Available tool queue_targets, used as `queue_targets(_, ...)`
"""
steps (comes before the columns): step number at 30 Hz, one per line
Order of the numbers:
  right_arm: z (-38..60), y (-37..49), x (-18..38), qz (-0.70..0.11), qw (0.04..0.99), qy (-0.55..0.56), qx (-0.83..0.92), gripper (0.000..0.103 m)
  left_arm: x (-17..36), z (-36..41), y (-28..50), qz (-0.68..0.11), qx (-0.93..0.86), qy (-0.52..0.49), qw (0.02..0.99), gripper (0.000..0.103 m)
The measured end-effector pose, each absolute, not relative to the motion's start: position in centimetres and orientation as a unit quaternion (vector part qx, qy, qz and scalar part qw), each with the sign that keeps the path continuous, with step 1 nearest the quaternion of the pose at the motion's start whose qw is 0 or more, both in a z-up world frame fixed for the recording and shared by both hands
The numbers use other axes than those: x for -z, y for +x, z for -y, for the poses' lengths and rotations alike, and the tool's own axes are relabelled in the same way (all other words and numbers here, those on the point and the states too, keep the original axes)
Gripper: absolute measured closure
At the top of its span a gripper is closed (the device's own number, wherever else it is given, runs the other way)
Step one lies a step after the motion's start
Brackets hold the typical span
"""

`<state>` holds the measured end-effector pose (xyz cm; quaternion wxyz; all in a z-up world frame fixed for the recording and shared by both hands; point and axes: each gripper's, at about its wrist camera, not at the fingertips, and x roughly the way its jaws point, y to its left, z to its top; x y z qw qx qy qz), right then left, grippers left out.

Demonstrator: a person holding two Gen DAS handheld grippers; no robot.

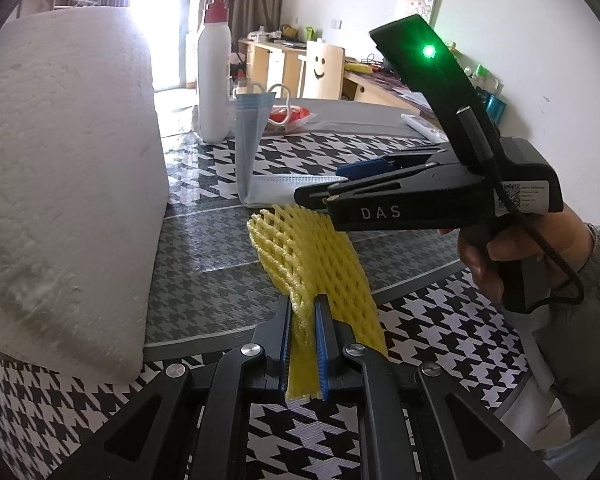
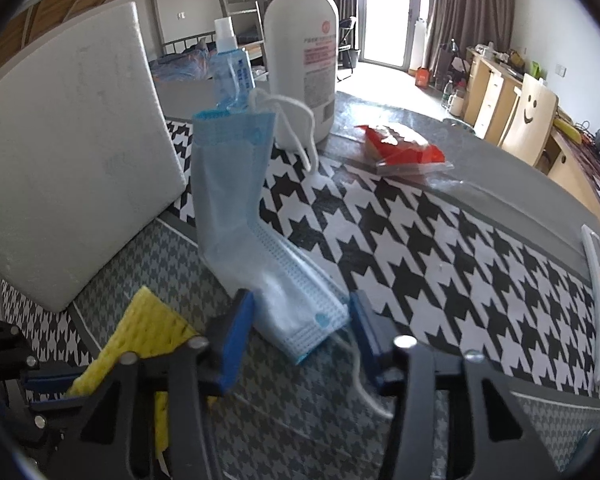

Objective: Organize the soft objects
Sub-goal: 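Grasp the yellow mesh sponge with the left gripper while the right gripper grasps the blue mask, then lift the sponge and mask with both grippers and carry them toward the foam box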

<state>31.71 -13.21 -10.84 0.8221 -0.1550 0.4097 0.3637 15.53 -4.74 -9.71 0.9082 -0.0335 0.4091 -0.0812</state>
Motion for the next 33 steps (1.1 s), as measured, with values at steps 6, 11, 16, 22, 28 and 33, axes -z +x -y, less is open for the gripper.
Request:
queue_targets(6, 13.3, 31.5, 10.7, -0.411, 0.820, -0.155, -0.366, 0.069, 9.8, 4.5, 15.5, -0.411, 0.077, -0.036, 0.908, 0.091)
queue_targets(11, 13.7, 31.2, 10.5, -0.414, 0.819, -0.149, -0.368, 0.081, 9.8, 4.5, 15.6, -0.410, 0.076, -0.037, 0.908, 0.091)
queue_targets(16, 14.7, 30.5, 10.1, -0.414, 0.820, -0.144, -0.369, 0.086, 9.6, 4.2, 15.0, -0.408, 0.073, -0.037, 0.909, 0.091)
queue_targets(22, 17.1, 29.2, 9.1, -0.408, 0.829, -0.125, -0.362, 0.087, 9.2, 4.1, 14.1, -0.402, 0.069, -0.036, 0.912, 0.091)
queue_targets(28, 20.1, 27.8, 8.4, -0.408, 0.839, -0.101, -0.345, 0.087, 9.3, 4.0, 13.3, -0.402, 0.065, -0.037, 0.913, 0.091)
queue_targets(33, 22.3, 25.9, 8.6, -0.417, 0.840, -0.085, -0.336, 0.087, 9.4, 4.1, 12.8, -0.400, 0.065, -0.035, 0.913, 0.091)
